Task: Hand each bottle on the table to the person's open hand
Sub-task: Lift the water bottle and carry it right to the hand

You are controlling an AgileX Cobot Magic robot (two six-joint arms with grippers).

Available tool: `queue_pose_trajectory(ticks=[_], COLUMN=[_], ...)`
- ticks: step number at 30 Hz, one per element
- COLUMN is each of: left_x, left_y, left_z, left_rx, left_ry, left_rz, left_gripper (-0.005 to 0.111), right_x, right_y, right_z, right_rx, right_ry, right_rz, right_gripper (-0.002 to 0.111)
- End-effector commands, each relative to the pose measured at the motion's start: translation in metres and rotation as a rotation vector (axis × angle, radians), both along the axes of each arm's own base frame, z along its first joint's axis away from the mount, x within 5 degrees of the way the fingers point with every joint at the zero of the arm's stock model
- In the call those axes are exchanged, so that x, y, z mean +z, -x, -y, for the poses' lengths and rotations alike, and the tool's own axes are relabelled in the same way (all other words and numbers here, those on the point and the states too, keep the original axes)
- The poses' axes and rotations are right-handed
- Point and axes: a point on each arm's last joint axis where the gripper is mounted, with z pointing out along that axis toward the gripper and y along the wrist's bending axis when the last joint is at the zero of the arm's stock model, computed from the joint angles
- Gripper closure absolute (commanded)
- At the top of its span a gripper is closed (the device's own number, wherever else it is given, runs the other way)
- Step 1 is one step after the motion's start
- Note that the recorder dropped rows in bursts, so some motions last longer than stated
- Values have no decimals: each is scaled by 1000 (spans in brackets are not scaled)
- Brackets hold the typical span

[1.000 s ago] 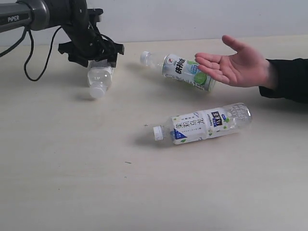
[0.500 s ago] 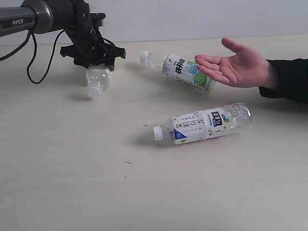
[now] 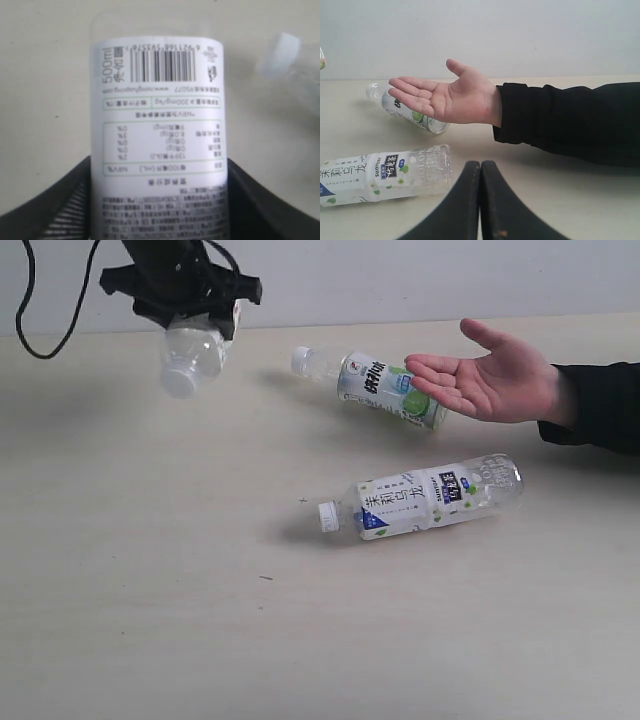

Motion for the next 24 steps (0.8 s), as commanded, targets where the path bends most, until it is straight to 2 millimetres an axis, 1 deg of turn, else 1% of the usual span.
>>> queue_pose_trajectory(ticks=[1,5,8,11,15,18,21,24], left_x=[40,71,87,98,105,104,105,103], left_y=[36,73,99,124,151,164,173,178], left_z=[28,46,52,63,81,100,118,135], left_rx=[-88,-144,-124,-137,-141,-176,-188,-182], left_ry=[17,12,6,52,144,202,279,380], left_rz=[43,98,140,167,193,216,240,266], left_gripper=[107,107,107,107,107,107,107,107], right_x=[0,0,0,0,0,0,0,0], right_y=[0,0,0,0,0,0,0,0], right_z=[0,0,0,0,0,0,0,0], right_rx=[-2,-2,-2,-2,-2,-2,-2,-2], right_ry=[-2,-2,-2,-2,-2,-2,-2,-2], right_rz=[11,11,11,11,11,11,11,11], right_gripper=[108,108,108,108,108,108,108,108])
